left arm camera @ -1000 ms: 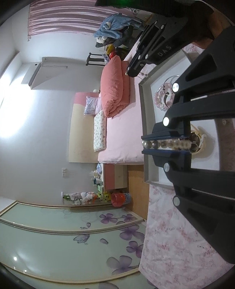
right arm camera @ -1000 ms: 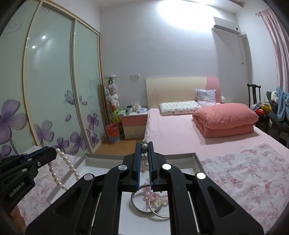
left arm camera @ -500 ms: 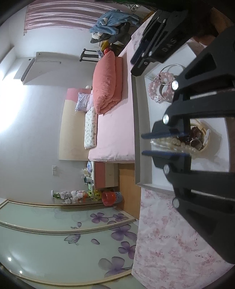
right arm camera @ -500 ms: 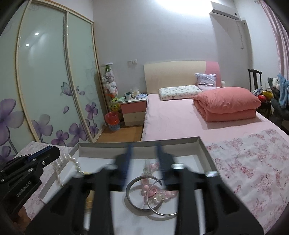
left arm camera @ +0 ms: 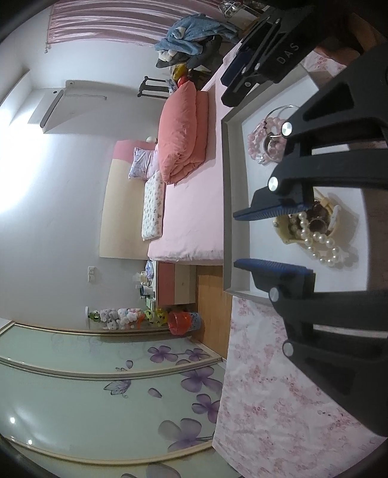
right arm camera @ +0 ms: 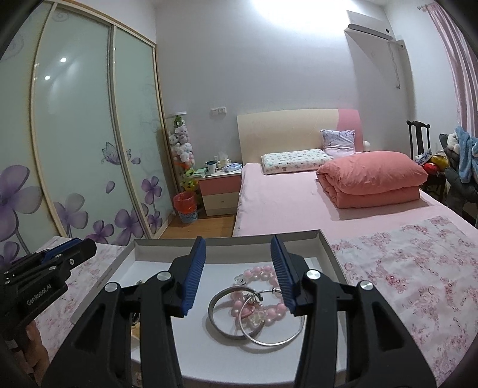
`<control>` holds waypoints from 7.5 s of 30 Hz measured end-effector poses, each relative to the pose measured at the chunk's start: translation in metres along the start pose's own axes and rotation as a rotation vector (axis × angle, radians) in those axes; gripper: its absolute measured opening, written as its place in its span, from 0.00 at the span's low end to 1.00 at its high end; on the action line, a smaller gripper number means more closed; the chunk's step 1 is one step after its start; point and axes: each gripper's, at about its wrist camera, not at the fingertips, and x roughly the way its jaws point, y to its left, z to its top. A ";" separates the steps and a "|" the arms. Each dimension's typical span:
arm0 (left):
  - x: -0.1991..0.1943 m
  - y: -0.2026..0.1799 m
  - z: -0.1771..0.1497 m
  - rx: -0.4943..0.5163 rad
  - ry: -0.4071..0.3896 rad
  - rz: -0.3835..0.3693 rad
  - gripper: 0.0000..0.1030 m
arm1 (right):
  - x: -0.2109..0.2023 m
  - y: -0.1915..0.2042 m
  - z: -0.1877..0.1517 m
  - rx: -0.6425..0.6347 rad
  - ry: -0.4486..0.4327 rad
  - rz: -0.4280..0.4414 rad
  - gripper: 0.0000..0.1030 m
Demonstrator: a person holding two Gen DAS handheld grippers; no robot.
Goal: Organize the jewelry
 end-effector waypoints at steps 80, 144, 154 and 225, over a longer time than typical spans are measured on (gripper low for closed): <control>-0.020 0.019 -0.100 0.017 0.423 0.045 0.13 | -0.059 -0.004 -0.098 -0.056 0.529 0.072 0.49; -0.154 -0.008 -0.060 0.047 -0.065 0.084 0.13 | -0.156 0.019 -0.030 -0.144 -0.076 0.001 0.14; -0.152 -0.020 -0.052 0.069 -0.113 0.070 0.13 | -0.163 0.017 -0.019 -0.139 -0.195 0.009 0.14; -0.077 0.011 -0.020 -0.011 -0.046 0.016 0.69 | -0.072 -0.007 -0.003 -0.014 -0.023 0.033 0.60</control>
